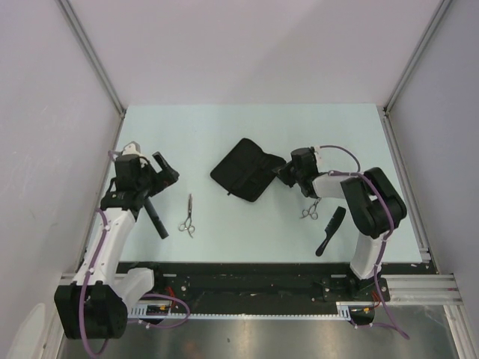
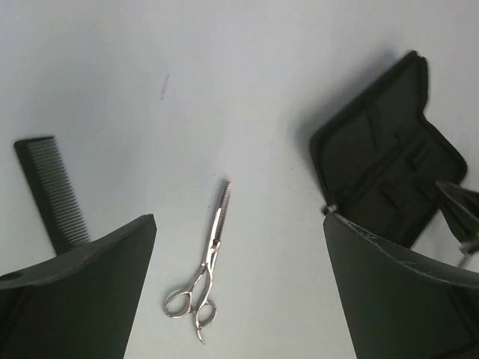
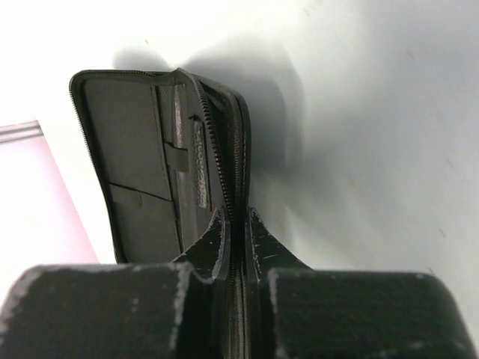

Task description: Sort the hair-cutting tools

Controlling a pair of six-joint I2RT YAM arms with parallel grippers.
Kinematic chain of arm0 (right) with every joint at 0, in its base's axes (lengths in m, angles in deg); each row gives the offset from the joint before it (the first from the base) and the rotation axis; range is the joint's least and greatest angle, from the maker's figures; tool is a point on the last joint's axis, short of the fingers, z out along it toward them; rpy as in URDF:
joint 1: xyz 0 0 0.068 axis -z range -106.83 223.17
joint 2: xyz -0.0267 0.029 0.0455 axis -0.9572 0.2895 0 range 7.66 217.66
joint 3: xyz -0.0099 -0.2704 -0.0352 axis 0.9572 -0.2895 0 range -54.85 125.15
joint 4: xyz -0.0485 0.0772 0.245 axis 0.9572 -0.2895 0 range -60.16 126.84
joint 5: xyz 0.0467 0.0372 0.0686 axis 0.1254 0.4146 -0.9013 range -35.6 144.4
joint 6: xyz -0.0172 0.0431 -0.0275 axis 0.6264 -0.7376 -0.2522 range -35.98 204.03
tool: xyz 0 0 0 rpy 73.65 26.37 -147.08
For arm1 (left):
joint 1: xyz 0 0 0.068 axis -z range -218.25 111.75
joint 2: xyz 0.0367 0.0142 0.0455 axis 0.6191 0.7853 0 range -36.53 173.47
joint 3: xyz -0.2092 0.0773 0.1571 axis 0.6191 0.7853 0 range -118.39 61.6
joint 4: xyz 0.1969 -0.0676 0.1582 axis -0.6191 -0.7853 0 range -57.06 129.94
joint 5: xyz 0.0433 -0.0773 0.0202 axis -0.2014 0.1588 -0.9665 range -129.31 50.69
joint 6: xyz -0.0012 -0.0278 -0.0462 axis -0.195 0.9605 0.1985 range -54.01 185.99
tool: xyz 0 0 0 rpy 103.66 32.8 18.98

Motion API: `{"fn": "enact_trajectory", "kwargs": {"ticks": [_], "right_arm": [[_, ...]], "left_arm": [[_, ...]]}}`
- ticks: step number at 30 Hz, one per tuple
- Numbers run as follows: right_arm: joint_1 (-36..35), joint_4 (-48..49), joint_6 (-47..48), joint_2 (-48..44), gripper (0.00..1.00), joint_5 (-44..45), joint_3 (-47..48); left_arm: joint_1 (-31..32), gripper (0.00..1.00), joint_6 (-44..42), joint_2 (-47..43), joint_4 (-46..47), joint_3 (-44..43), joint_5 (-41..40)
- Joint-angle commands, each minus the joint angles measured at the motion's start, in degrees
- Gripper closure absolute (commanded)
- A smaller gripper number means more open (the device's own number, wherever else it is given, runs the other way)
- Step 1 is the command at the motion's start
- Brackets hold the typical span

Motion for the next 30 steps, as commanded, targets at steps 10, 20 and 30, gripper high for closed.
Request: {"fn": "enact_trajectory", "kwargs": {"ticks": [10, 20, 30], "right_arm": [[-6.25, -7.22, -2.22, -3.48, 0.8, -10.65, -13.21], [-3.71, -20.98, 10.33, -15.34, 0.22, -5.65, -14.62], [0.95, -28.14, 22.91, -33.44, 0.21, 0.34, -14.53]], "left_arm": [[-0.22, 0.0, 10.49, 5.69, -11.16, 0.13, -22.03], [-2.5, 0.0, 10.93, 15.35, -11.87, -0.4, -26.16], [-7.42, 0.0, 2.15, 26.42, -9.76, -5.4, -21.34]]}}
